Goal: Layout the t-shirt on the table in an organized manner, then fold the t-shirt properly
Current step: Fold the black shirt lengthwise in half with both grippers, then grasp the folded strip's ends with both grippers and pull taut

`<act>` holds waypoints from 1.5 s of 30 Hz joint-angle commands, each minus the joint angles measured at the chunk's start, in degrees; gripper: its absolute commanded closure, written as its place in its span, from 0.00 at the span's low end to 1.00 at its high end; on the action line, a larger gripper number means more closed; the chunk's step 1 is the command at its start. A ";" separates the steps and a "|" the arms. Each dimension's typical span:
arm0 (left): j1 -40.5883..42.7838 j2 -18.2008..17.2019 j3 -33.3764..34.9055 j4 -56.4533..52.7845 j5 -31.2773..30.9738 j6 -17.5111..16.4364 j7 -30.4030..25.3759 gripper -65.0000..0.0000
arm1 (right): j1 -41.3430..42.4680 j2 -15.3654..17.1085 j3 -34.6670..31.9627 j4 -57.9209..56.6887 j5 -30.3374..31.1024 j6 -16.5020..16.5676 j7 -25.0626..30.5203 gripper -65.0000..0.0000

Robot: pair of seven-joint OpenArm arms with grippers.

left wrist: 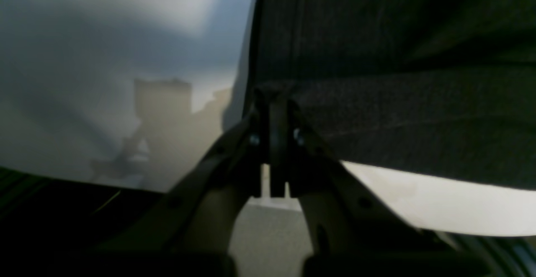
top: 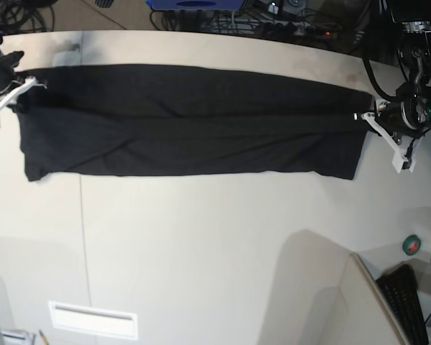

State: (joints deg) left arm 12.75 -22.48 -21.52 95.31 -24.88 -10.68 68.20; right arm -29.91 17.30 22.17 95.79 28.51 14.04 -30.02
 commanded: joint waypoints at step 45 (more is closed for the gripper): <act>-0.67 3.27 -10.97 6.45 0.22 0.08 -0.91 0.51 | 1.65 -0.99 1.69 2.98 0.72 0.07 -0.79 0.59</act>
State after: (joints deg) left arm 12.69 -18.46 -32.56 100.84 -23.81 -10.41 68.36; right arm -28.88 15.31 23.35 97.71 28.42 14.02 -32.80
